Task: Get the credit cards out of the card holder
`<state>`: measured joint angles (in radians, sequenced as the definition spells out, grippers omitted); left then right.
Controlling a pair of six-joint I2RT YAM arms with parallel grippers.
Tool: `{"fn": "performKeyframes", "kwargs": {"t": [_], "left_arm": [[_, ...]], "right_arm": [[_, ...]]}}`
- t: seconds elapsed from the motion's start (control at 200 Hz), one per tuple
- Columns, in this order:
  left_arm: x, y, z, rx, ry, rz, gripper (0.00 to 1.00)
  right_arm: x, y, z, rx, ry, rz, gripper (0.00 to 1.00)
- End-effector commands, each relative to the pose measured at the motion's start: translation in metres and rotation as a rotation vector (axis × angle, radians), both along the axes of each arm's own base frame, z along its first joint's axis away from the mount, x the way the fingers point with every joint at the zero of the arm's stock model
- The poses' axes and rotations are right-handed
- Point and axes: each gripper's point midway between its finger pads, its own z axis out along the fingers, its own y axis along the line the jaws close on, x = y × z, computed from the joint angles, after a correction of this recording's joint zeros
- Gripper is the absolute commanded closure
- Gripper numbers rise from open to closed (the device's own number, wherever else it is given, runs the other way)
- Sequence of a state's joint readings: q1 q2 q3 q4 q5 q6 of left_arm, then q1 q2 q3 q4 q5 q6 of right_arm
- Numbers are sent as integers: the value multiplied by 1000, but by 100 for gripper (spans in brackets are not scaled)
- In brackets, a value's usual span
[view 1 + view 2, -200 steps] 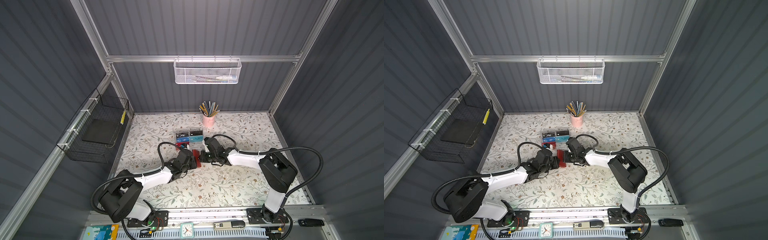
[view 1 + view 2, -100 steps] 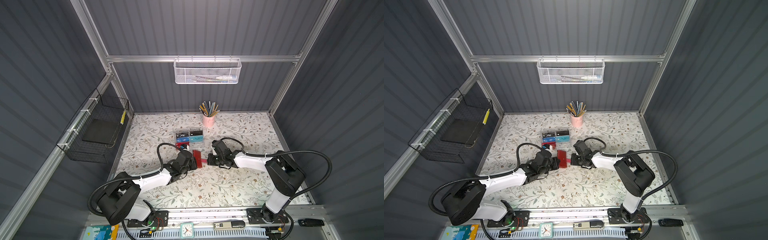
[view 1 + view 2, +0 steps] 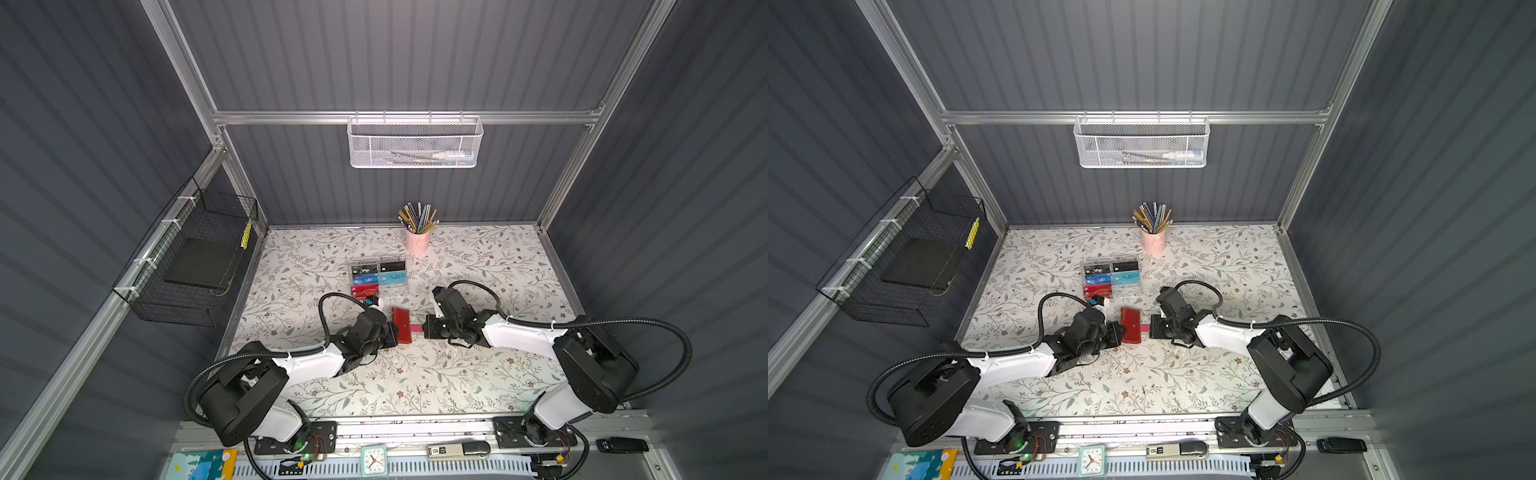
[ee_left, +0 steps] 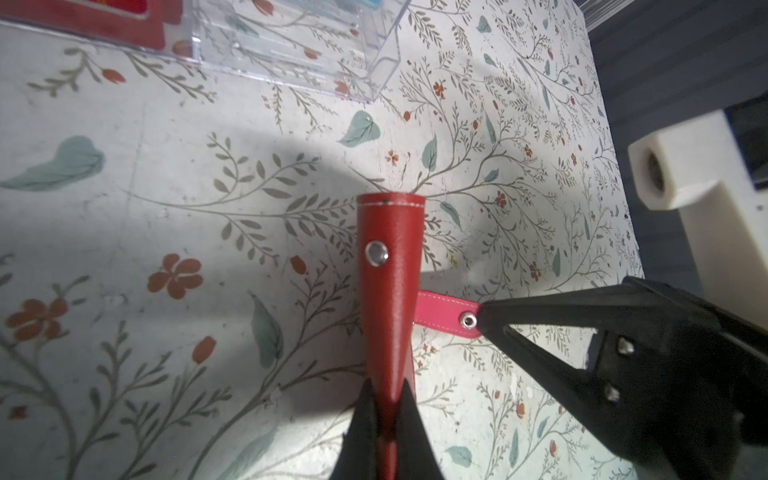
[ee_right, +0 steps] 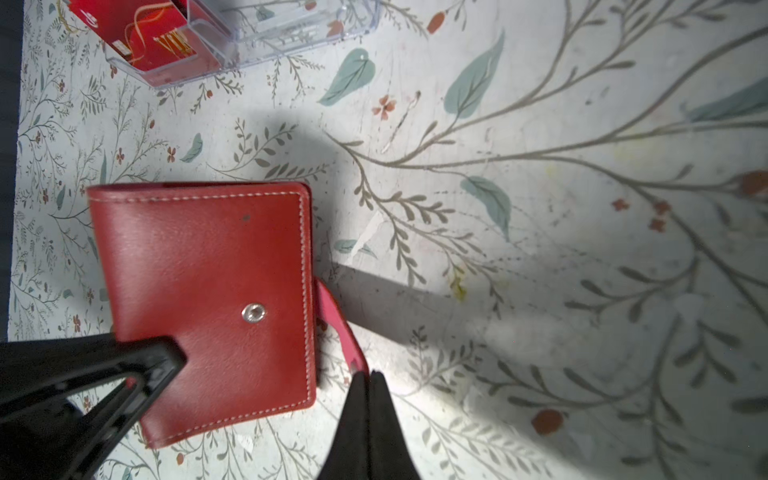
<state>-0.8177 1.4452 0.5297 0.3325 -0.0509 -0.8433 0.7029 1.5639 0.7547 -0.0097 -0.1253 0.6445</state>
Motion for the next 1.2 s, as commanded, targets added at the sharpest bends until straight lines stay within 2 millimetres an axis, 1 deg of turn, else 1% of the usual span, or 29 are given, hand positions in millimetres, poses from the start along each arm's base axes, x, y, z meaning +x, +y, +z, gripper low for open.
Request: {"fn": "performKeyframes", "kwargs": {"t": [0.0,0.105,0.15,0.305,0.375,0.4,0.48,0.525,0.64,0.745,0.83,0.926,0.976,1.061,1.111,1.136,1.166,1.196], "left_arm": [[0,3,-16,43,8,29,100],[0,0,-24,69,12,21,100],[1,3,-27,80,13,32,100],[1,7,-32,99,13,44,89],[2,7,-31,116,7,41,78],[2,8,-32,126,4,40,76],[6,8,-26,140,-15,43,76],[7,8,-23,141,-26,44,72],[9,10,-17,149,-37,52,71],[8,14,-13,152,-43,59,65],[7,18,-9,166,-50,66,56],[6,24,-7,183,-55,76,49],[5,25,-3,176,-60,78,45],[3,26,5,162,-70,75,41],[2,27,11,147,-80,75,38],[1,27,14,138,-86,72,36],[0,26,18,125,-91,66,32],[0,24,22,110,-98,56,27]], "right_arm": [[1,-10,3,-31,-28,-8,100],[2,-13,0,-40,-28,-5,100],[2,-13,-2,-45,-20,-4,100],[3,-16,-3,-52,-25,5,100],[4,-20,-3,-46,-32,1,100],[4,-20,-2,-40,-37,1,100],[2,-24,-4,-33,-35,4,100],[1,-26,-3,-31,-38,3,100],[0,-29,-6,-23,-36,-7,100],[1,-28,-7,-18,-28,0,100],[1,-28,-8,-19,-26,0,100],[0,-28,-10,-14,-17,-1,100],[-1,-28,-11,-12,-13,0,100],[-1,-29,-10,-17,-15,-5,100],[-1,-29,-9,-17,-16,-4,94],[0,-30,-8,-18,-18,-6,89],[-1,-30,-8,-21,-18,-7,82],[0,-30,-7,-24,-19,-9,79]]}}
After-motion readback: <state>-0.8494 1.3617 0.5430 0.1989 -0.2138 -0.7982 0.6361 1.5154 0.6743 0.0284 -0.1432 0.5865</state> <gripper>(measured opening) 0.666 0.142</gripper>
